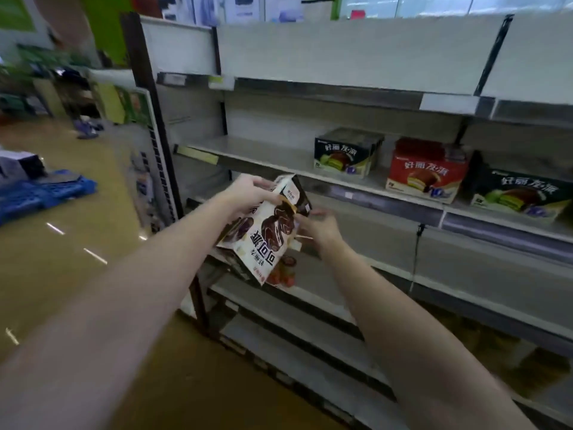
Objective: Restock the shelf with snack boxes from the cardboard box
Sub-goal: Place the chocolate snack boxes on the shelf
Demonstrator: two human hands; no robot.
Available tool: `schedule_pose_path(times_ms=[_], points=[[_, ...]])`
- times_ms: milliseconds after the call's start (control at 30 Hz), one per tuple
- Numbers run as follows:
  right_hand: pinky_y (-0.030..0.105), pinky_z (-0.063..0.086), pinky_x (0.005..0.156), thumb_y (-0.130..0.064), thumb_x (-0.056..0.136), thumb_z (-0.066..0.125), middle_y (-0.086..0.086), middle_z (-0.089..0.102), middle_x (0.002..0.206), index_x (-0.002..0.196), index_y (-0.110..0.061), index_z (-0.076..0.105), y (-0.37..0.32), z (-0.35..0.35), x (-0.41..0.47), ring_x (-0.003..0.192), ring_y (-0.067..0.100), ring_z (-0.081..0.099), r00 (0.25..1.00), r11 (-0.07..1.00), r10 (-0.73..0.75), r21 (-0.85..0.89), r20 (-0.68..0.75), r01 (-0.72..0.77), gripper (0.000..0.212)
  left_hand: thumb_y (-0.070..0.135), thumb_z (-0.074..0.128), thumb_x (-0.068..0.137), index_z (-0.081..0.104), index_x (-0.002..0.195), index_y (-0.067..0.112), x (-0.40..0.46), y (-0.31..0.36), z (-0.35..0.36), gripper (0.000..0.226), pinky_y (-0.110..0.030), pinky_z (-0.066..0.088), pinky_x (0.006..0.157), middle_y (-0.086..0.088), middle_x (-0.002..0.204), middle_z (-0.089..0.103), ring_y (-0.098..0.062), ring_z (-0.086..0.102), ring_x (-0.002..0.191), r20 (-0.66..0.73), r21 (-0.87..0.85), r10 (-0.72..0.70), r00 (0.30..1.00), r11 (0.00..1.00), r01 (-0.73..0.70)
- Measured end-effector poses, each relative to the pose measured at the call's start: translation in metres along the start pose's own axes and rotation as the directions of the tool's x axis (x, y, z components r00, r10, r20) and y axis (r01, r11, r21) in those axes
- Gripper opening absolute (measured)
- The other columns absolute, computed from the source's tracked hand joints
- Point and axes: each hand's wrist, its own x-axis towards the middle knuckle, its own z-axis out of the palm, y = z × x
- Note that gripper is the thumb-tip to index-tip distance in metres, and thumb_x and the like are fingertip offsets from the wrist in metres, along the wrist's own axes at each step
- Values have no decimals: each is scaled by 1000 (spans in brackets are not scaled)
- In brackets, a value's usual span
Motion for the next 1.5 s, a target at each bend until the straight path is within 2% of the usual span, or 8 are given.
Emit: schedule_pose_path(times_ms=[267, 500, 633, 767, 967, 1100, 1267, 1500], points=[[40, 55, 81, -27, 87, 76, 12, 69, 98, 87, -15, 62, -21, 73, 58, 87, 28, 66, 995, 987, -94, -135, -16, 91, 18, 17, 80, 76, 63, 109, 35, 74, 3, -61, 41, -35, 57, 63, -5, 110, 65, -24, 69, 83, -102, 27, 111, 989, 994, -108], [28, 54, 69, -21, 92, 69, 7, 72, 88, 95, -15, 67, -85, 96, 132, 72, 18, 67, 988, 979, -149, -138, 33, 152, 8, 8, 61, 93, 73, 98, 15, 170, 42, -79, 15, -12, 43, 45, -3, 92, 68, -18, 64, 75, -255, 21, 169, 952, 985, -170], [25, 48, 60, -18, 93, 68, 7, 70, 82, 90, -14, 67, -102, 97, 180, 68, 16, 63, 983, 978, -177, -102, 41, 180, 4, 22, 57, 99, 69, 117, 9, 223, 60, -76, 26, -26, 50, 70, -8, 112, 68, -26, 66, 95, -257, 201, 230, 939, 963, -181], [15, 48, 61, -20, 91, 71, 2, 70, 81, 94, -8, 71, -120, 98, 223, 71, 8, 66, 974, 959, -219, -170, 51, 224, 12, 6, 49, 99, 60, 127, 4, 271, 67, -73, 31, -44, 56, 79, -19, 119, 65, -36, 66, 103, -161, 329, 168, 973, 938, -107], [42, 56, 93, -64, 66, 79, 11, 75, 105, 116, -21, 72, -140, 94, 263, 99, 32, 72, 968, 955, 23, -291, 249, 52, 66, 15, 51, 100, 62, 121, -1, 316, 52, -76, 29, -16, 49, 43, -15, 109, 68, -19, 57, 69, -51, 400, 31, 998, 916, -8], [43, 56, 94, -46, 62, 87, 10, 75, 104, 116, -17, 71, -149, 94, 283, 98, 31, 72, 965, 869, -47, -466, 257, 167, 63, 24, 51, 101, 63, 94, 4, 346, 50, -77, 25, -24, 44, 74, -8, 106, 65, -26, 62, 91, -63, 605, 94, 994, 796, -37], [24, 57, 77, -28, 76, 85, -1, 75, 96, 111, -16, 74, -156, 81, 299, 89, 18, 71, 969, 843, -200, -479, 145, 245, 38, 33, 44, 102, 62, 128, 19, 385, 30, -79, 35, -40, 53, 93, -13, 132, 59, -33, 60, 115, 22, 532, 167, 986, 833, -154], [31, 48, 103, -16, 84, 78, -1, 61, 130, 125, -14, 66, -171, 85, 318, 116, 16, 58, 963, 765, -267, -599, 38, 236, 43, 83, 45, 81, 34, 145, 52, 427, 4, -107, 73, -53, 21, 110, -13, 147, 28, -40, 19, 137, 266, 742, 342, 901, 525, -418]])
